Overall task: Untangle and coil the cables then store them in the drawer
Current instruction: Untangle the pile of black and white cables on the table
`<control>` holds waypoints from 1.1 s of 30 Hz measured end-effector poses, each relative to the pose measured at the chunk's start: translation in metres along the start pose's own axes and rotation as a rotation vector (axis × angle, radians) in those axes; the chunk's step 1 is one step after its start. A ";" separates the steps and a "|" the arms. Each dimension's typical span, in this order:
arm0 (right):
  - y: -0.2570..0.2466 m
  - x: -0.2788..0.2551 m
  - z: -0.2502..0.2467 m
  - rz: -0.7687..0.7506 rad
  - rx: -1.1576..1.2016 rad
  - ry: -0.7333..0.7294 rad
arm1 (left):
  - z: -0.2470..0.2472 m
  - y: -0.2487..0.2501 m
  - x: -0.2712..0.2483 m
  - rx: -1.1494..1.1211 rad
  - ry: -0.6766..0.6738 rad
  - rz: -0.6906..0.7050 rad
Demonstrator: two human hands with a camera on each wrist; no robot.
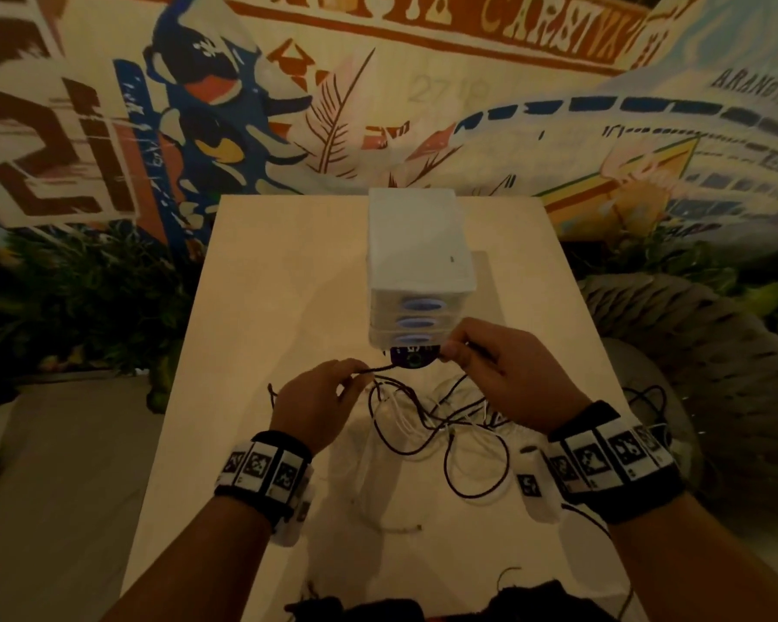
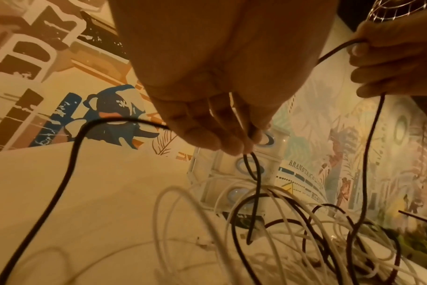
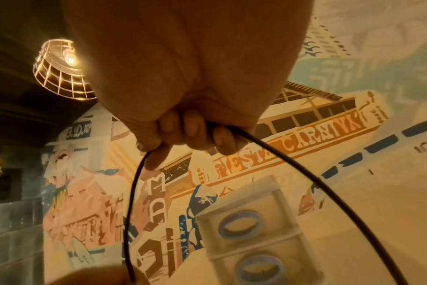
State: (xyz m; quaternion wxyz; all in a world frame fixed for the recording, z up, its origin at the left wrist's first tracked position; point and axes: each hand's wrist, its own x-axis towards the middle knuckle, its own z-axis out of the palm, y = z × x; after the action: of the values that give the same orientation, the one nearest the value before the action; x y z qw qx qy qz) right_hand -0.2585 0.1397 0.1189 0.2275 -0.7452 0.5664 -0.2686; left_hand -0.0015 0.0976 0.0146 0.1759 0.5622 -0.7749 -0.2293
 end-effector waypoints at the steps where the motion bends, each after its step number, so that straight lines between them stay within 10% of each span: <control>1: 0.004 -0.006 -0.001 0.020 -0.004 -0.002 | -0.001 0.001 0.001 -0.003 0.037 0.034; 8: 0.052 -0.031 0.010 0.273 -0.071 -0.077 | -0.011 0.021 0.003 -0.224 0.090 0.152; 22: -0.027 0.012 0.012 -0.113 0.034 0.011 | 0.008 0.027 0.003 -0.212 -0.125 0.224; 33: -0.009 -0.006 -0.010 -0.066 -0.006 0.044 | 0.010 0.015 0.006 -0.084 0.060 0.163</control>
State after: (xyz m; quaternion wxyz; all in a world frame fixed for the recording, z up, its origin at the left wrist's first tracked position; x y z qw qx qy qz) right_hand -0.2602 0.1477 0.1316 0.2039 -0.7581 0.5471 -0.2905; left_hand -0.0207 0.0972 0.0147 0.2405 0.4960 -0.8022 -0.2295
